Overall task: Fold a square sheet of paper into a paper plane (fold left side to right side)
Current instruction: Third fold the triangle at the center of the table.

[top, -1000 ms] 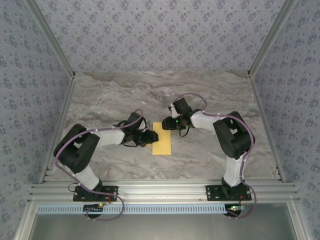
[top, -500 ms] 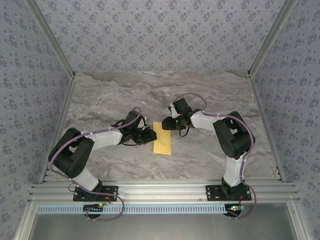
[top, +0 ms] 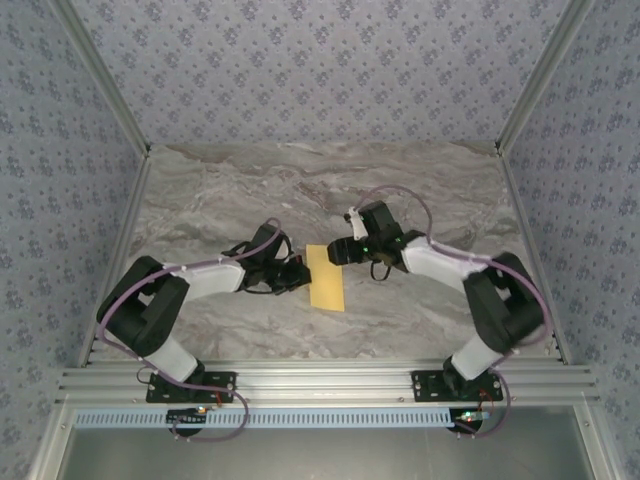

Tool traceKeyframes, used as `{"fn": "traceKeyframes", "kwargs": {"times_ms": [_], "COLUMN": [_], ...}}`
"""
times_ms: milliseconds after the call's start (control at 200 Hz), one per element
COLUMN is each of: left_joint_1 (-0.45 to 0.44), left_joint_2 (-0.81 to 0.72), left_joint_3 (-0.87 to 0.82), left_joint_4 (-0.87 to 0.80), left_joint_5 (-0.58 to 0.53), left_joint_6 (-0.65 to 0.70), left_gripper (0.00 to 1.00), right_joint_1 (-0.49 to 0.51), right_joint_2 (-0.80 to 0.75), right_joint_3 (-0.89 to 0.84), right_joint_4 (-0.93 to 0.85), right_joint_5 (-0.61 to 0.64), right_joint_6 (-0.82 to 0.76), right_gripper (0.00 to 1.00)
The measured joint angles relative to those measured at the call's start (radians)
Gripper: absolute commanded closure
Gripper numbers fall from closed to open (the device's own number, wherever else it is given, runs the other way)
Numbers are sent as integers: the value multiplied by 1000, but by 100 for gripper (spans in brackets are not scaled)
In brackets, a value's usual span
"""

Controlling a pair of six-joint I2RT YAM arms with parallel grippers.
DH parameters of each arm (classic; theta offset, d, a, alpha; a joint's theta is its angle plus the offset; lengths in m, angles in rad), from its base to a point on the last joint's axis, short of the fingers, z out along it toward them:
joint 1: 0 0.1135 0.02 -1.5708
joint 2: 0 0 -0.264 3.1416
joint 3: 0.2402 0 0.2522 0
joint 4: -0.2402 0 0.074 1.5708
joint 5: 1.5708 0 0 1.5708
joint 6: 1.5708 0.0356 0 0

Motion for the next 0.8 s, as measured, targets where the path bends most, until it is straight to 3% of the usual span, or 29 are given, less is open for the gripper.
{"fn": "traceKeyframes", "kwargs": {"times_ms": [170,310,530,804], "left_joint_1": [-3,-3,-3,-3], "left_joint_2": [-2,-11,-11,-11], "left_joint_3": [-10,-10,-10,-10], "left_joint_4": [8,20,22,23], "left_joint_5": [0,5,7,9], "left_joint_6": [-53,-72,-83,-86], "left_gripper": [100,100,100,100], "right_joint_1": [178,381,608,660], "right_joint_2": [-271,-358,-262,-55], "right_joint_3": [-229,-341,-335,-232], "right_joint_4": [75,96,118,149], "right_joint_5": [99,220,459,605], "right_joint_6": [-99,-160,-211,-265], "right_gripper": [12,10,10,13]}}
